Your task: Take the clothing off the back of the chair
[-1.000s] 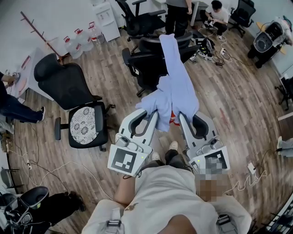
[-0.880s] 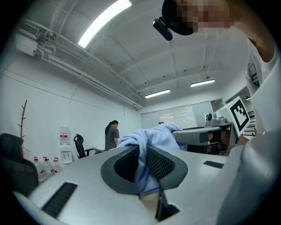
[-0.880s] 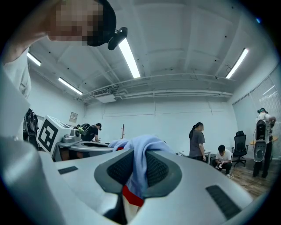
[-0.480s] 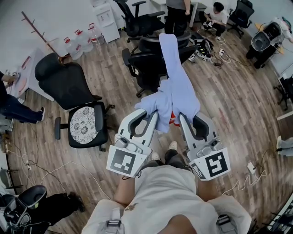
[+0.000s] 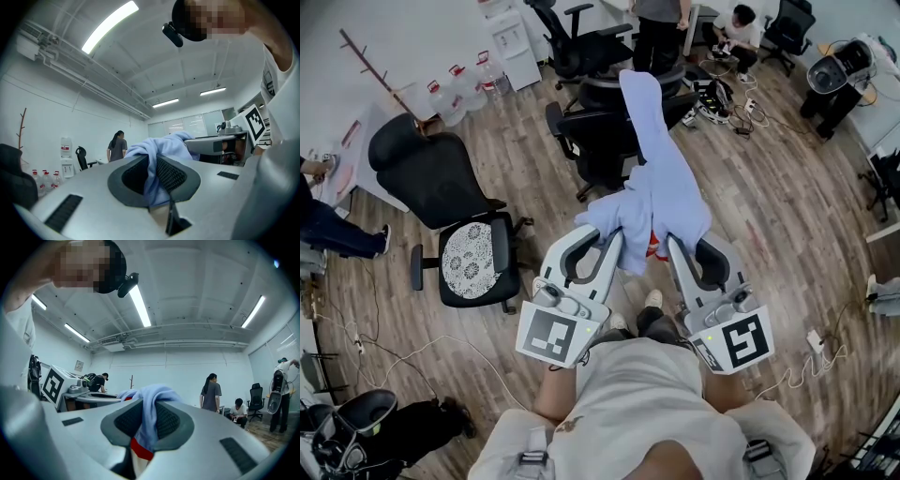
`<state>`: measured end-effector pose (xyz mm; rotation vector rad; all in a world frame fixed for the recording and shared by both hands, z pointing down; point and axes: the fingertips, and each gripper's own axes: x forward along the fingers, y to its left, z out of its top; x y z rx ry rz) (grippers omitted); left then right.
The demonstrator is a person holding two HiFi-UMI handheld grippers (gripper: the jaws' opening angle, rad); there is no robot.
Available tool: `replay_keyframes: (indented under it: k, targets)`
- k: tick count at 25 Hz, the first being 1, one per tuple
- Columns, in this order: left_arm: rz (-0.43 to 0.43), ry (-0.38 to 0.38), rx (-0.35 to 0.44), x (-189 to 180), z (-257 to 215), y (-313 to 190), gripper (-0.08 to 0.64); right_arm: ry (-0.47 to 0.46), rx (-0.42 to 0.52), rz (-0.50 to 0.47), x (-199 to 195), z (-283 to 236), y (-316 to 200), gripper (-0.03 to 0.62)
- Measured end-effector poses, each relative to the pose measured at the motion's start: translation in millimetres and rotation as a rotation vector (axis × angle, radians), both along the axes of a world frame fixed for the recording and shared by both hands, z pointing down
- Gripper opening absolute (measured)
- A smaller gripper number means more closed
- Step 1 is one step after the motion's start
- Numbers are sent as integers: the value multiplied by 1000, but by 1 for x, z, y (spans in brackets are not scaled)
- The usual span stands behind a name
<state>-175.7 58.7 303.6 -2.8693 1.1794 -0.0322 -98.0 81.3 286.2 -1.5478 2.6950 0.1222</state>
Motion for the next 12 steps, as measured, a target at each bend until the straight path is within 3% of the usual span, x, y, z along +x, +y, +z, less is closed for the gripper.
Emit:
replay_keyframes:
  k: [12]
  targets:
    - [7, 0, -2, -5, -2, 8, 64, 4, 3, -1, -6, -4, 9, 64]
